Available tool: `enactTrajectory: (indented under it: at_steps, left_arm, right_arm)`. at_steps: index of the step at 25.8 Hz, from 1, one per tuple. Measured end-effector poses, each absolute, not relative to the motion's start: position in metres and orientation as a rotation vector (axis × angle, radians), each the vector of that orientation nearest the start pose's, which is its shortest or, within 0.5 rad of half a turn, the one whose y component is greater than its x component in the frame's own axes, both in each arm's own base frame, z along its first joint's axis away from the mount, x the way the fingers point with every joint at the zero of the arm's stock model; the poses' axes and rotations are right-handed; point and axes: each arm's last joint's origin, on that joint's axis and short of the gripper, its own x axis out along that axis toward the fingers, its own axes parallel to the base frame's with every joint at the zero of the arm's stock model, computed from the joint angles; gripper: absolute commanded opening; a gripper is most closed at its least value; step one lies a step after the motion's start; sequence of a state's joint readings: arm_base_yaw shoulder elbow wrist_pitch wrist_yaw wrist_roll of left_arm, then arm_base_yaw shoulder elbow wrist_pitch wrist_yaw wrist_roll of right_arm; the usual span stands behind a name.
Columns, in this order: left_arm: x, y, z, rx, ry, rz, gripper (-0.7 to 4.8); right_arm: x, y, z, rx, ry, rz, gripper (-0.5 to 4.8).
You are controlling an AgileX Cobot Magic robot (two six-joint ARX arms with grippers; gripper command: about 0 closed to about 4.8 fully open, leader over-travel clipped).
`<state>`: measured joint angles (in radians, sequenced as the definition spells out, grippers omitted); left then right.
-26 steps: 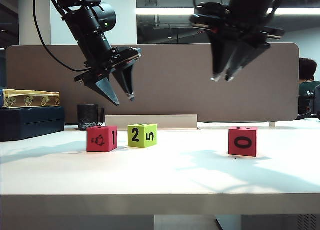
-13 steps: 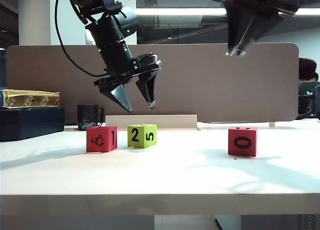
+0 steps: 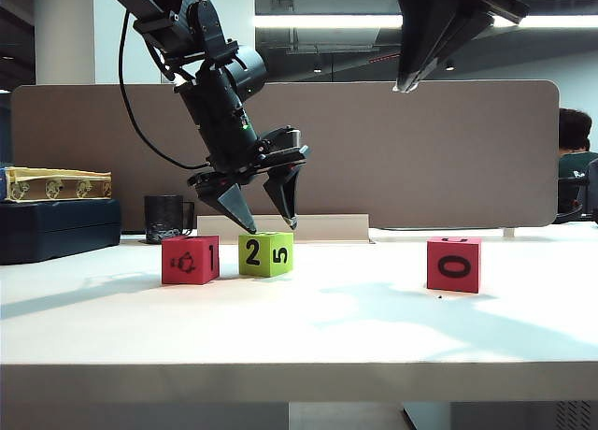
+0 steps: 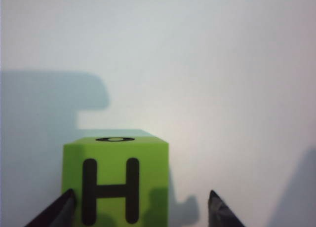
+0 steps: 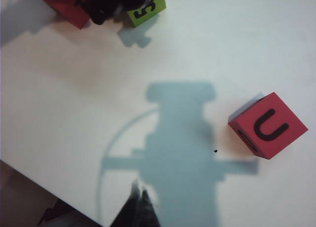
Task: Select the appropriate blocks from the scattered letter blocks on the table and arrange them in a row to spell out "THU".
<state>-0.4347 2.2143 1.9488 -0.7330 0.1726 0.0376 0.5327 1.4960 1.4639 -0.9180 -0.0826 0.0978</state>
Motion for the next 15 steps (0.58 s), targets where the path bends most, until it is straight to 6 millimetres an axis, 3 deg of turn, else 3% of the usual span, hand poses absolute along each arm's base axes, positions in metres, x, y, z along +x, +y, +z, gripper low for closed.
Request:
enactTrajectory:
  at_steps: [4, 7, 11, 15]
  left_arm:
    - [0.4369, -0.2081, 0.2266, 0.197, 0.979, -0.585, 3.50]
    - [0.4376, -0.2073, 0.2267, 0.231, 0.968, -0.561, 4.12]
    - [0.4375, -0.2052, 0.2262, 0.249, 0.976, -0.544, 4.47]
    - [0.4367, -0.2077, 0.2302, 0.252, 0.979, -0.552, 4.48]
  right_arm:
    - [0.2578, 0.1597, 0.3403, -0.133, 0.965, 0.533, -0.05]
    - [0.2574, 0.1603, 0.3403, -0.134, 0.965, 0.534, -0.05]
    - [0.2574, 0.1603, 0.3403, -0.134, 0.965, 0.534, -0.05]
    - [0.2575, 0.1603, 0.3403, -0.134, 0.964, 0.534, -0.05]
